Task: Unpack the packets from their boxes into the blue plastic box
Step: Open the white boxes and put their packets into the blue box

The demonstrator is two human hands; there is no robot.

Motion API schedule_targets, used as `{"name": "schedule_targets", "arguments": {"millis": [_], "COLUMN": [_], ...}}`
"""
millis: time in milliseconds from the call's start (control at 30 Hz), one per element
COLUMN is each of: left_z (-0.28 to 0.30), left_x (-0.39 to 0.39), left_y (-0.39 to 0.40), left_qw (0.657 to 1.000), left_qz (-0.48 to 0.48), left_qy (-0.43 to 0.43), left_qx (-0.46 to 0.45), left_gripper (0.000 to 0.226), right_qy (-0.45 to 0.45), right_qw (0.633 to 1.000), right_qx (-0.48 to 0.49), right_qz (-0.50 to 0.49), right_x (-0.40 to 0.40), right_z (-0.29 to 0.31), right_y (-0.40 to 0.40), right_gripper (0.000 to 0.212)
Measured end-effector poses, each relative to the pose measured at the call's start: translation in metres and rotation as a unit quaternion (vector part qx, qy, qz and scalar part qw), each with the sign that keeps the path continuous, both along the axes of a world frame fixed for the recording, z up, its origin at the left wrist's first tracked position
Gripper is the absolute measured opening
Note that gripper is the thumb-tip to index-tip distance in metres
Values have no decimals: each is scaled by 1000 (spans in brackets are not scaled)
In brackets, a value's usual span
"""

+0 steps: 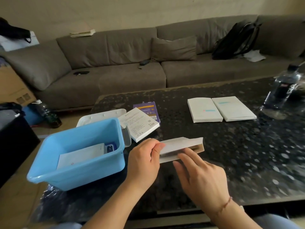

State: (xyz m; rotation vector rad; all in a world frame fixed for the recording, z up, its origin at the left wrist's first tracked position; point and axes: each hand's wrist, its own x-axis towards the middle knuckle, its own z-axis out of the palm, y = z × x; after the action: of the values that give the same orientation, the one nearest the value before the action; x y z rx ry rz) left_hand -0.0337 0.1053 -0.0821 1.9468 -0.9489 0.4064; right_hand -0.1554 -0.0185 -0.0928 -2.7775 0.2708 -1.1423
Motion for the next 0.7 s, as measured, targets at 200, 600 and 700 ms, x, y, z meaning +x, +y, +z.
{"name": "schedule_targets", "arguments": {"millis": [200, 600, 700], "left_z": [3, 0, 1], "left_x": [4, 4, 3], "left_y": [0, 6, 8], "left_qw": [1000, 998, 997], "left_qz": [-2, -51, -68], "left_qy": [-4, 35, 43], "left_qx": [2, 1, -2], "left_gripper": [30, 31, 33], "right_qy": [57, -59, -60], "right_qw": [998, 991, 988], "right_qx": [-15, -101, -132], "right_qz": [-5, 65, 57], "right_x": [10, -14, -18], "right_z": [-3, -15, -16], "right_y": [1, -9, -10], "right_gripper": [38, 31, 29]}}
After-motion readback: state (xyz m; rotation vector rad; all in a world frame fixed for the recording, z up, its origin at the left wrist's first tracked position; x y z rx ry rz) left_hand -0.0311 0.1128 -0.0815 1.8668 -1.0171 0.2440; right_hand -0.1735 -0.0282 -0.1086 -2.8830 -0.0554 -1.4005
